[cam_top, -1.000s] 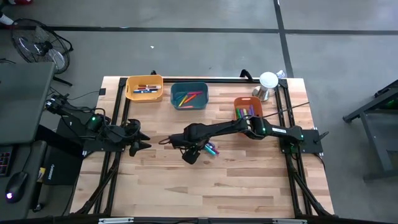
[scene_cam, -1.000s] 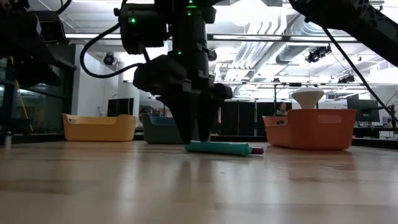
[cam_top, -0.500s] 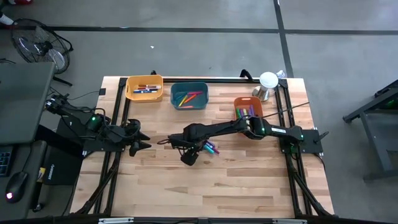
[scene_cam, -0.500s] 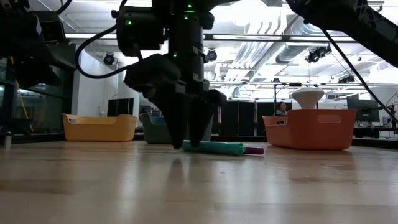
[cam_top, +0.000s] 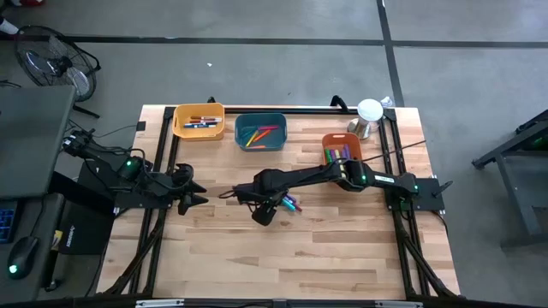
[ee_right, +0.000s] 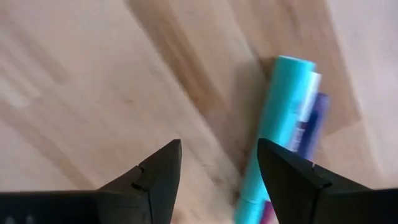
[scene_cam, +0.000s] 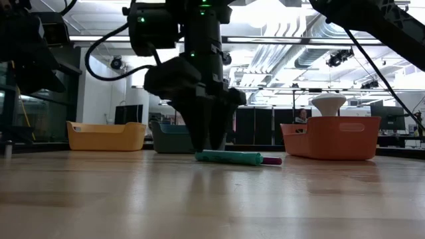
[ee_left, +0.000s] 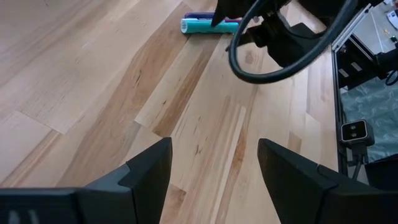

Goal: Pick & Place Markers
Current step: Put the blue highlighter pen into the orange bin

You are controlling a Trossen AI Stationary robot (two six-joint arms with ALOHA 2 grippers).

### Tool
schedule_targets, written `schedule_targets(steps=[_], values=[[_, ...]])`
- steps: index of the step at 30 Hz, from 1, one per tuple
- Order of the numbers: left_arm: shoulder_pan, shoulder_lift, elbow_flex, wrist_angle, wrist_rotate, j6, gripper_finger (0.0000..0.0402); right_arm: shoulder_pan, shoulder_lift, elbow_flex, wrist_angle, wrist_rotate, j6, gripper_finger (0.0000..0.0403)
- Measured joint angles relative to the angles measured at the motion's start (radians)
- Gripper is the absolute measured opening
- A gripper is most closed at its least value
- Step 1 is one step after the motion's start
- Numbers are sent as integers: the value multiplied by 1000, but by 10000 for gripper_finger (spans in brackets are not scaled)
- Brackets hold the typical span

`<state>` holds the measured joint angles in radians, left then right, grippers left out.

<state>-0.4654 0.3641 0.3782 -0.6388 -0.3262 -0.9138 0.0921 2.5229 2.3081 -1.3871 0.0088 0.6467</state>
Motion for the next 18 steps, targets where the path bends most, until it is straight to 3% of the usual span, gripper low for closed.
schedule_targets(steps=[18], values=[[0,0,0,0,-9,0,232,-7,0,0,-23,62,-45,200]])
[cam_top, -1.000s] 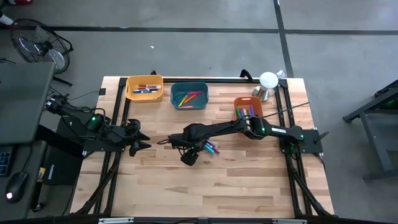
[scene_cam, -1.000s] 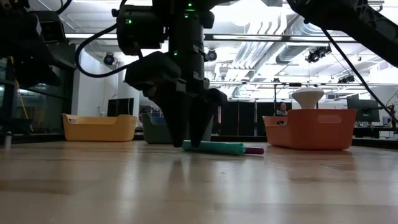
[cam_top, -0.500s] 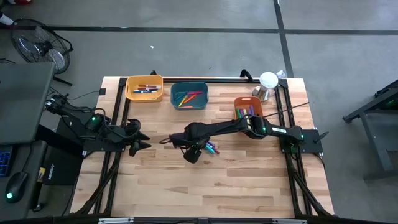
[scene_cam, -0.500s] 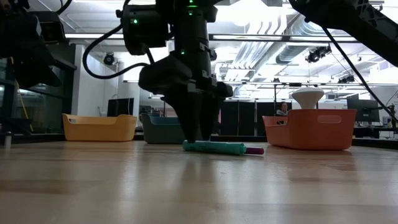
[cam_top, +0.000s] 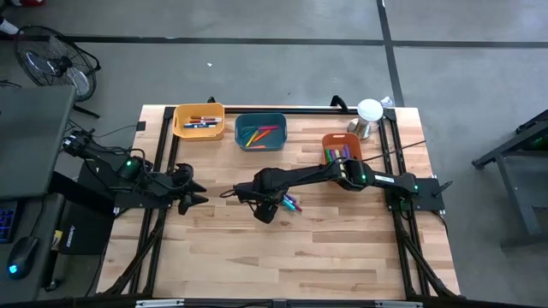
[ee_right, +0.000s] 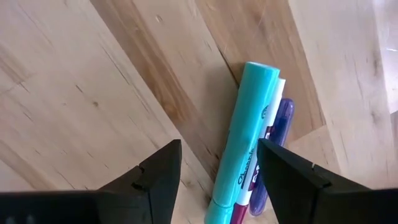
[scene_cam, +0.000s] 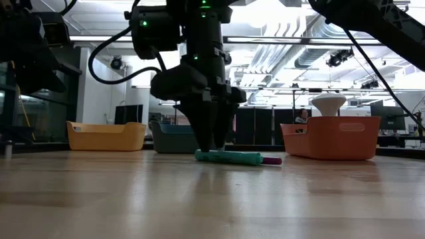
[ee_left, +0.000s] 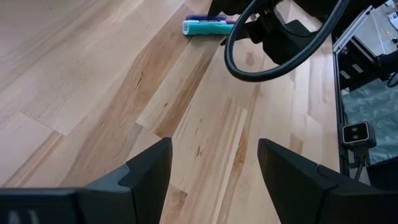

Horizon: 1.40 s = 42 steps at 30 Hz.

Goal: Pick & Place Markers
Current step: Put the blue highlighter pen into the orange bin

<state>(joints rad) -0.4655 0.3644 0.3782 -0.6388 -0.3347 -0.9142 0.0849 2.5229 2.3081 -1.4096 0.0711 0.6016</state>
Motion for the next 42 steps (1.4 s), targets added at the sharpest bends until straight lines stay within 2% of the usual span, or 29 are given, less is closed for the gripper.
schedule_targets(steps=[11,15,26,42], values=[[0,0,0,-1,1,-7,232,-5,19,0,46,-26,0,200],[0,0,0,-2,1,-7,232,-6,19,0,71,-68,-1,199],[0,0,0,-11,11,-8,232,19,58,5,98,-67,-146,199],[0,0,0,-17,14,-11,232,47,68,3,72,-118,-64,199]])
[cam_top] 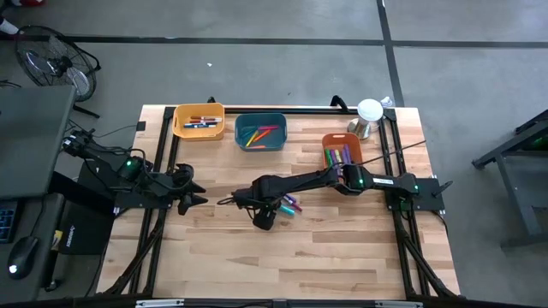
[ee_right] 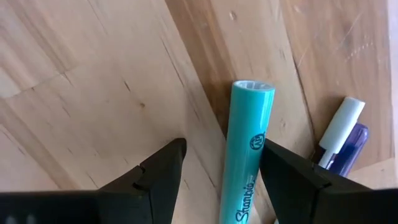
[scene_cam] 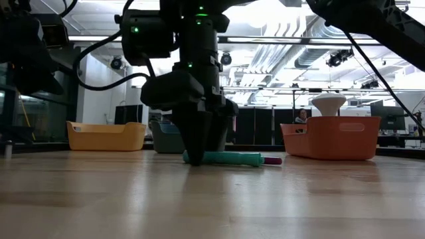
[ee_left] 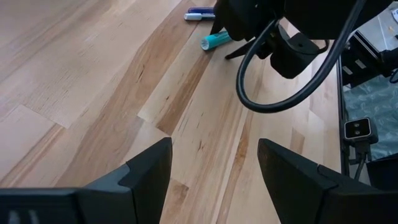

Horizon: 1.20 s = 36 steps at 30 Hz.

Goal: Pick & Place Markers
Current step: Put the blue highlighter pen into the orange bin

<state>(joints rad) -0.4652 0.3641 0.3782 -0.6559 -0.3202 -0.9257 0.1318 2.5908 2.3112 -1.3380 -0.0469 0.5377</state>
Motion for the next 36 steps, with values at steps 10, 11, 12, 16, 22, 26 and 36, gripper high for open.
schedule_targets(steps=[10,11,12,16,22,26,36], values=[[0,0,0,0,0,0,232,-1,5,-1,-6,-16,-3,140],[0,0,0,0,0,0,232,-1,8,-1,-8,-18,-6,128],[0,0,0,0,0,0,232,-2,12,-1,-10,-22,-15,116],[0,0,0,-1,0,0,232,-2,35,1,-13,-43,-49,75],[0,0,0,-4,-1,0,232,-4,48,3,-10,-79,-68,54],[0,0,0,-11,-4,0,232,-4,48,3,-8,-80,-70,54],[0,0,0,-22,-4,0,232,-4,48,3,2,-75,-75,54]])
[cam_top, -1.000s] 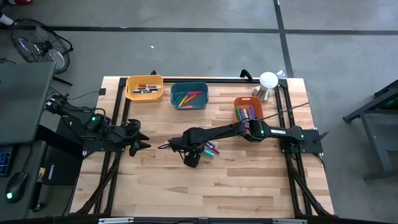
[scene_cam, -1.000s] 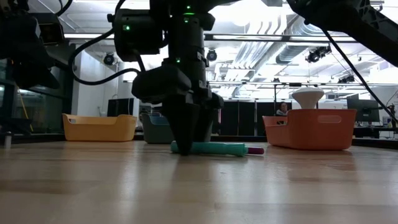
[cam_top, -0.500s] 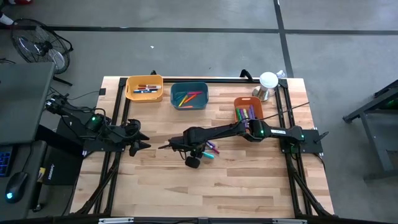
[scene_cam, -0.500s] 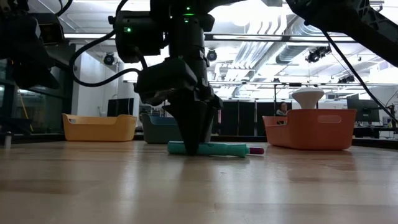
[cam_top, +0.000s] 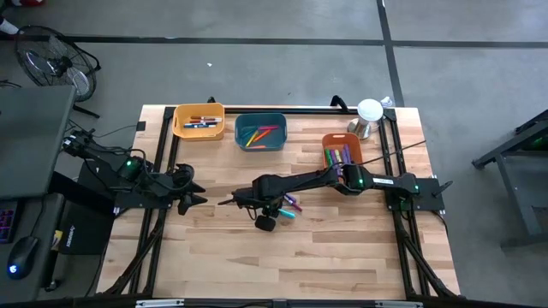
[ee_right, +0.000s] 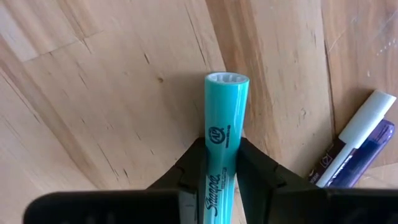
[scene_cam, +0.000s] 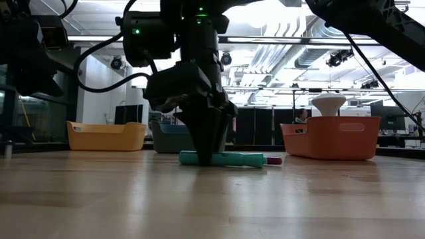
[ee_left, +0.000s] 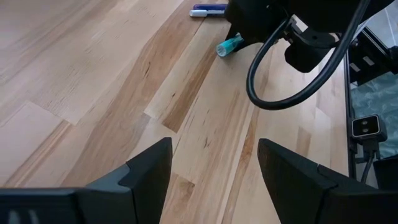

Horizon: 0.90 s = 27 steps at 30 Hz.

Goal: Pick & Place Markers
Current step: Put the blue highlighter pen into the orange bin

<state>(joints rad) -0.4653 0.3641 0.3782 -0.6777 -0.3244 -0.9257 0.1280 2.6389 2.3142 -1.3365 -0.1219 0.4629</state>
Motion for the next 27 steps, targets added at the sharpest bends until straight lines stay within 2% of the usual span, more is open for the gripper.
schedule_targets(steps=[11,27], values=[[0,0,0,-3,-3,0,232,-15,-75,-3,1,40,7,54],[0,0,0,-2,-9,-3,232,-46,-287,2,-64,141,28,54]])
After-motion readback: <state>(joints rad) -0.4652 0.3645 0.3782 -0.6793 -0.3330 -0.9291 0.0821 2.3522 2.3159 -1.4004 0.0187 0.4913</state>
